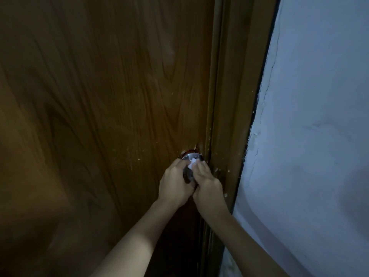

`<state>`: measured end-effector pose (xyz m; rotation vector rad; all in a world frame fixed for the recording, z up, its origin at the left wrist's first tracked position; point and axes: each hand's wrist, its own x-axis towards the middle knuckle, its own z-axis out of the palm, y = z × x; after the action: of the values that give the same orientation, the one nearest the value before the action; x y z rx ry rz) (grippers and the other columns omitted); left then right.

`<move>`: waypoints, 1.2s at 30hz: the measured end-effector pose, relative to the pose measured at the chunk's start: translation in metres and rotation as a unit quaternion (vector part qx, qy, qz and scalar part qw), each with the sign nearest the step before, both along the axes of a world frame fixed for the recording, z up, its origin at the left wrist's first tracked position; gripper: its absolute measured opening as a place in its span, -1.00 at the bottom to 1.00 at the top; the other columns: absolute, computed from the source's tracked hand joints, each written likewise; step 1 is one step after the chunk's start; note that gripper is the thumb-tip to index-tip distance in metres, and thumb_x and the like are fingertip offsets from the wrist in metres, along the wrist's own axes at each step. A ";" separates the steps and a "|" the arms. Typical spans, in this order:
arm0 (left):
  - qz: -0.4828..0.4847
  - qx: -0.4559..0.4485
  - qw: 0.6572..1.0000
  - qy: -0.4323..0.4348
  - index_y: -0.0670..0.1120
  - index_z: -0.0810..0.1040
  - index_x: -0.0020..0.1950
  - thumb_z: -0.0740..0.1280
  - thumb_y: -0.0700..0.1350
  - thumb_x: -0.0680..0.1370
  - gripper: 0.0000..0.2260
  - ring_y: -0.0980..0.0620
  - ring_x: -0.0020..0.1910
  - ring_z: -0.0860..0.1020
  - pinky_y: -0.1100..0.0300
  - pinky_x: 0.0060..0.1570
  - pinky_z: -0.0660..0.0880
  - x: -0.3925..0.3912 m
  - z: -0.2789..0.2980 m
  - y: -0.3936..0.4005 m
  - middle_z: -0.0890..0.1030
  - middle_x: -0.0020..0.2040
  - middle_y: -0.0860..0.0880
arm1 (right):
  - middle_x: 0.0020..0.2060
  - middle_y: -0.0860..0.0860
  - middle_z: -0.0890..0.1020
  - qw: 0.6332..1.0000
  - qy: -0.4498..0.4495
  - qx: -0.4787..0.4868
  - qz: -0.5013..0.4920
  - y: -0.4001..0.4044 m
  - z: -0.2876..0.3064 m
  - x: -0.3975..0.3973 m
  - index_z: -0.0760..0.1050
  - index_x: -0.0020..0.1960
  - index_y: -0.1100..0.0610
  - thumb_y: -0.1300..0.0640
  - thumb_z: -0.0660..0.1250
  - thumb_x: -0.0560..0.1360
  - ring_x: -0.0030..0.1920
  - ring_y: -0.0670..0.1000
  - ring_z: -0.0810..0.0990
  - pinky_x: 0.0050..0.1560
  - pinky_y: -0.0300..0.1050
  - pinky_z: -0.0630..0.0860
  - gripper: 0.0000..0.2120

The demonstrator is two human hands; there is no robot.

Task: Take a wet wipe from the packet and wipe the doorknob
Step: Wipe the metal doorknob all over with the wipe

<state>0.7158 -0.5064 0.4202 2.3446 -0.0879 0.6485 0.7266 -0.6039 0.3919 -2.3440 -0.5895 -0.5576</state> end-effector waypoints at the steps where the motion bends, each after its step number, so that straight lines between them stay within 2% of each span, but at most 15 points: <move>1: -0.004 -0.003 1.000 -0.002 -0.05 0.50 0.20 0.36 -0.18 0.46 -0.69 0.13 0.00 0.48 0.43 -0.18 0.37 0.000 0.000 0.000 0.54 0.11 0.00 | 0.34 0.33 0.37 1.000 -0.009 -0.014 0.013 0.002 -0.003 0.001 0.34 0.30 0.41 0.43 0.21 0.43 0.40 0.28 0.27 0.44 -0.11 0.03 -0.56; 4: -0.005 -0.003 1.000 -0.005 -0.05 0.50 0.19 0.34 -0.13 0.48 -0.72 0.13 -0.03 0.49 0.41 -0.19 0.39 0.000 -0.001 0.001 0.54 0.09 0.00 | 0.32 0.25 0.41 0.998 -0.060 -0.008 0.003 0.001 -0.014 0.002 0.41 0.24 0.40 0.24 0.16 0.37 0.45 -0.09 0.18 0.39 -0.34 0.02 -0.53; 7: 0.004 0.002 1.000 0.000 -0.03 0.48 0.20 0.39 -0.15 0.44 -0.66 0.16 -0.01 0.46 0.36 -0.11 0.43 0.000 -0.001 0.000 0.52 0.10 0.03 | 0.16 0.24 0.59 0.997 -0.075 0.010 -0.012 -0.002 -0.008 0.005 0.49 0.17 0.35 0.43 0.47 0.20 0.24 0.11 0.52 0.17 0.04 0.51 -0.46; 8: 0.004 0.001 1.000 0.000 -0.03 0.48 0.20 0.40 -0.16 0.43 -0.65 0.16 -0.01 0.46 0.34 -0.10 0.44 -0.001 0.000 0.000 0.52 0.10 0.03 | 0.16 0.25 0.59 0.998 -0.059 0.020 -0.014 -0.002 -0.005 0.008 0.48 0.19 0.35 0.47 0.44 0.24 0.21 0.18 0.54 0.19 0.10 0.49 -0.48; 12: -0.006 -0.010 1.000 0.004 -0.04 0.49 0.19 0.38 -0.18 0.44 -0.67 0.13 -0.02 0.49 0.35 -0.14 0.44 -0.001 0.001 0.001 0.54 0.10 -0.01 | 0.13 0.29 0.59 0.993 -0.109 -0.039 0.011 -0.006 -0.010 0.014 0.40 0.23 0.33 0.40 0.31 0.29 0.24 0.21 0.49 0.40 -0.27 0.02 -0.51; 15: -0.015 0.010 0.999 0.035 -0.02 0.44 0.23 0.44 -0.11 0.39 -0.57 0.12 0.07 0.47 0.27 -0.02 0.47 -0.001 0.002 0.006 0.50 0.15 0.02 | 0.14 0.27 0.59 0.996 -0.090 0.008 0.012 -0.013 -0.009 0.008 0.47 0.20 0.34 0.56 0.41 0.19 0.19 0.24 0.54 0.25 0.01 0.33 -0.42; 17: -0.022 0.018 0.998 0.050 0.00 0.38 0.28 0.49 -0.09 0.34 -0.45 0.12 0.15 0.44 0.26 0.05 0.44 -0.004 0.002 0.010 0.46 0.19 0.05 | 0.14 0.26 0.60 0.996 -0.086 0.021 -0.001 -0.014 -0.005 0.005 0.48 0.21 0.33 0.56 0.45 0.16 0.16 0.26 0.56 0.17 0.15 0.37 -0.38; 19: -0.024 0.013 0.998 0.050 0.01 0.32 0.33 0.50 -0.08 0.32 -0.37 0.13 0.18 0.42 0.25 0.08 0.42 -0.009 0.000 0.014 0.44 0.22 0.07 | 0.15 0.24 0.60 0.992 -0.124 -0.031 0.015 -0.012 -0.006 0.006 0.45 0.23 0.29 0.48 0.43 0.22 0.19 0.24 0.54 0.27 -0.13 0.30 -0.41; 22: -0.028 0.010 0.999 0.033 0.00 0.30 0.34 0.48 -0.10 0.35 -0.38 0.12 0.11 0.44 0.20 0.04 0.49 -0.016 -0.006 0.018 0.45 0.22 0.04 | 0.22 0.19 0.54 0.984 -0.165 -0.039 0.058 -0.011 -0.017 0.009 0.43 0.22 0.25 0.32 0.13 0.36 0.40 0.01 0.29 0.41 -0.30 0.02 -0.57; 24: -0.021 0.003 0.999 0.036 0.00 0.30 0.34 0.49 -0.10 0.34 -0.37 0.11 0.12 0.45 0.15 0.06 0.51 -0.017 -0.006 0.021 0.44 0.21 0.05 | 0.27 0.17 0.46 0.981 -0.177 -0.031 0.077 -0.012 -0.021 0.012 0.36 0.26 0.25 0.33 0.23 0.33 0.46 -0.03 0.13 0.43 -0.15 0.16 -0.52; 26: -0.010 0.001 0.999 0.039 0.01 0.31 0.34 0.50 -0.09 0.34 -0.37 0.09 0.09 0.47 0.13 0.05 0.52 -0.019 -0.004 0.024 0.43 0.19 0.07 | 0.23 0.24 0.53 0.984 -0.167 -0.033 0.058 -0.009 -0.017 0.012 0.41 0.25 0.30 0.45 0.38 0.23 0.37 0.18 0.35 0.28 0.16 0.40 -0.41; 27: -0.008 0.003 0.999 0.036 0.02 0.31 0.33 0.49 -0.09 0.34 -0.39 0.09 0.06 0.48 0.15 0.03 0.52 -0.021 -0.004 0.025 0.43 0.17 0.08 | 0.19 0.27 0.56 0.987 -0.153 -0.027 0.048 -0.006 -0.014 0.012 0.46 0.22 0.32 0.49 0.41 0.20 0.32 0.22 0.41 0.27 0.14 0.42 -0.42; 31: -0.015 -0.004 1.000 0.007 0.01 0.34 0.32 0.42 -0.15 0.42 -0.49 0.16 -0.15 0.46 0.32 -0.15 0.45 -0.026 -0.006 0.027 0.45 0.10 0.11 | 0.15 0.27 0.59 0.992 -0.119 0.001 0.042 -0.005 -0.014 0.008 0.54 0.14 0.30 0.33 0.12 0.36 0.27 0.06 0.31 0.42 -0.31 -0.11 -0.60; 34: -0.029 -0.023 0.999 -0.001 -0.01 0.38 0.30 0.37 -0.20 0.45 -0.56 0.17 -0.13 0.46 0.33 -0.15 0.44 -0.029 -0.010 0.028 0.47 0.06 0.10 | 0.19 0.15 0.57 0.982 -0.156 -0.071 0.074 -0.011 -0.026 -0.004 0.51 0.17 0.25 0.31 0.07 0.35 0.33 0.01 0.33 0.44 -0.20 0.05 -0.56; 36: -0.038 -0.033 0.999 -0.015 -0.02 0.42 0.25 0.36 -0.21 0.45 -0.61 0.19 -0.08 0.48 0.34 -0.12 0.45 -0.031 -0.011 0.029 0.48 0.03 0.11 | 0.12 0.10 0.63 0.983 -0.165 -0.012 0.083 -0.010 -0.026 -0.014 0.55 0.12 0.25 0.33 0.13 0.40 0.26 -0.03 0.47 0.35 -0.20 0.32 -0.64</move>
<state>0.6847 -0.4775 0.4091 2.2579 -0.1659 0.6387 0.7125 -0.6142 0.3657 -2.2126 -0.9373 -0.8732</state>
